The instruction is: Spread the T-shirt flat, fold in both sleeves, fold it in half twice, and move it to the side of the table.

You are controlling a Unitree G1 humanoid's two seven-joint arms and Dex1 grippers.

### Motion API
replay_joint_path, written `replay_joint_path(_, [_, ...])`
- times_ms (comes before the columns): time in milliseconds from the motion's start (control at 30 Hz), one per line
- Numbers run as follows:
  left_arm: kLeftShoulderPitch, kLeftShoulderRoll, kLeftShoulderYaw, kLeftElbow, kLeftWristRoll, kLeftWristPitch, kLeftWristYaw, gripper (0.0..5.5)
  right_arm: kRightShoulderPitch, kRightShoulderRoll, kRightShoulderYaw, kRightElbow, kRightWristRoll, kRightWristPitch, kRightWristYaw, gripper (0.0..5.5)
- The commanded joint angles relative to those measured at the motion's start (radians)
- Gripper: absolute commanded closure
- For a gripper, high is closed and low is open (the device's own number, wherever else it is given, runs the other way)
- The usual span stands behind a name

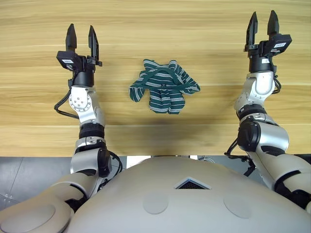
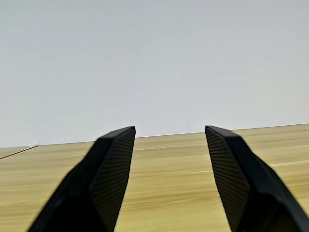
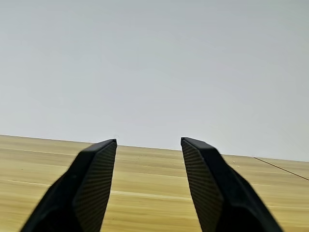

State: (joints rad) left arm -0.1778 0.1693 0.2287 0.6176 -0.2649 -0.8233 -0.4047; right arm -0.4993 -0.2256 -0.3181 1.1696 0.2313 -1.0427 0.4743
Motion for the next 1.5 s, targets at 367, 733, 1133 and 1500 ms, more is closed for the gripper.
replay_joint_path(367, [-0.005,0.005,0.008,0.005,0.005,-0.005,0.011,2.93,-0.022,-0.007,-0.001,0.006,-0.003,0.001,0.0,3.02])
replay_joint_path(733, [0.013,0.027,-0.001,-0.007,-0.02,0.013,-0.045,2.93,-0.012,-0.019,-0.002,-0.027,0.085,0.06,0.236,3.02])
replay_joint_path(1133, [0.153,0.138,0.075,-0.104,-0.304,0.222,-0.435,2.93,0.304,-0.164,0.234,-0.367,0.187,0.431,1.127,3.02])
replay_joint_path(1500, [0.193,0.139,0.07,-0.153,-0.251,0.231,-0.448,2.93,0.337,-0.158,0.398,-0.365,0.028,0.387,1.059,3.02])
